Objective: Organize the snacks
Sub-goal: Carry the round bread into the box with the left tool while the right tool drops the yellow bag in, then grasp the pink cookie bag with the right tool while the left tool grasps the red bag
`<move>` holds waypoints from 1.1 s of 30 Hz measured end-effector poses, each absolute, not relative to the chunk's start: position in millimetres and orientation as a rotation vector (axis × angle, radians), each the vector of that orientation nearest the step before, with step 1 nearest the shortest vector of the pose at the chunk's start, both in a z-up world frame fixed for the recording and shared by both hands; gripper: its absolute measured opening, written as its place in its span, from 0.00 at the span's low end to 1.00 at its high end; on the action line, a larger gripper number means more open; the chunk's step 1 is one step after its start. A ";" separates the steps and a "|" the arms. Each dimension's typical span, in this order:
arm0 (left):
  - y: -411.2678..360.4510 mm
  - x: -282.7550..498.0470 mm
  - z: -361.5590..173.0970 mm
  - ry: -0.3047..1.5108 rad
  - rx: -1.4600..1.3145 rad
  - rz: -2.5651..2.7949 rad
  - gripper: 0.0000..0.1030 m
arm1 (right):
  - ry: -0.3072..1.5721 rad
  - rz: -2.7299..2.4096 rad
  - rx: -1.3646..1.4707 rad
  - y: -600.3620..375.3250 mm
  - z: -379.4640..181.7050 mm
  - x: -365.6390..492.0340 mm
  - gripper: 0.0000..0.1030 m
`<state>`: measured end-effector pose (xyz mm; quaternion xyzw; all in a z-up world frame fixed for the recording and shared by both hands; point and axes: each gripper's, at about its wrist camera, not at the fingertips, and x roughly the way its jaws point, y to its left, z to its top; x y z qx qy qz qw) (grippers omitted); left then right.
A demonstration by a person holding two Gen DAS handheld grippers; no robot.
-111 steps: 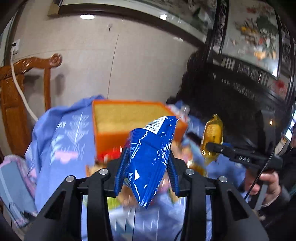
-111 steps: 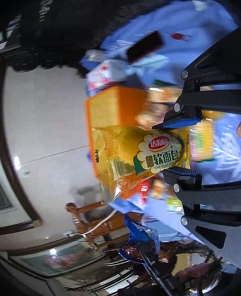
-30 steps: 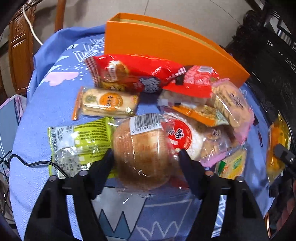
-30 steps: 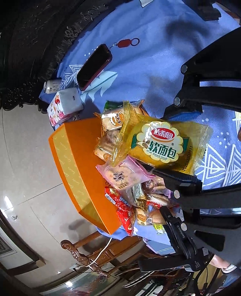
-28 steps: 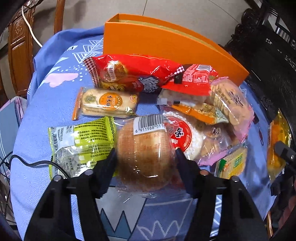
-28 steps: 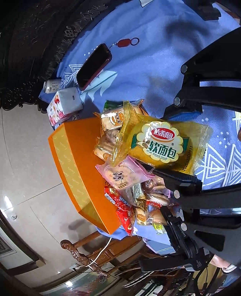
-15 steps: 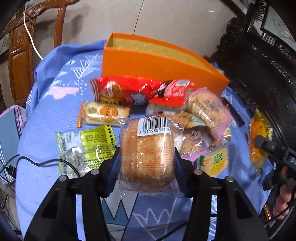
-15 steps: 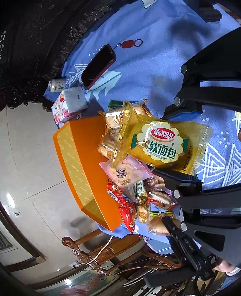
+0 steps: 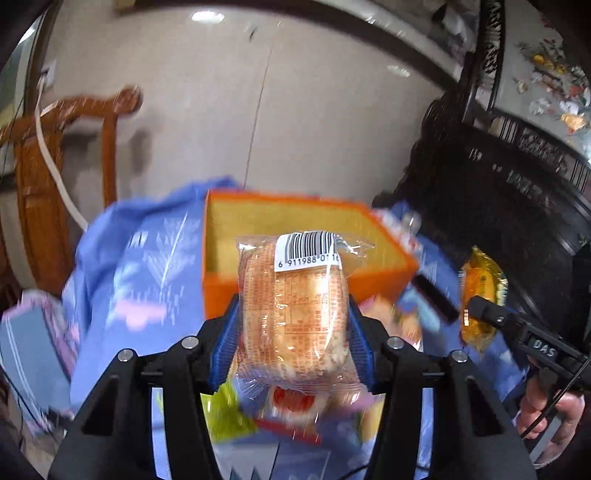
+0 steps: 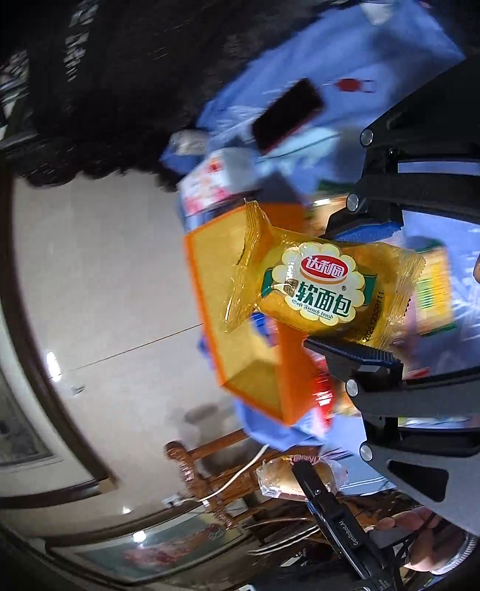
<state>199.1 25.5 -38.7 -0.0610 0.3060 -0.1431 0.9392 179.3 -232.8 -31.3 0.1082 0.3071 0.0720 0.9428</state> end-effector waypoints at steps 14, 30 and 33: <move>21.9 285.8 43.1 0.504 -0.111 -0.184 0.96 | 0.464 0.234 0.102 -210.4 30.4 265.5 0.83; 37.8 189.4 -86.7 0.711 -0.106 -0.178 0.96 | 0.726 0.237 0.000 -209.0 -95.5 201.3 0.83; 32.1 176.7 -103.2 0.731 -0.035 -0.170 0.96 | 0.755 0.218 -0.053 -200.9 -111.3 206.6 0.81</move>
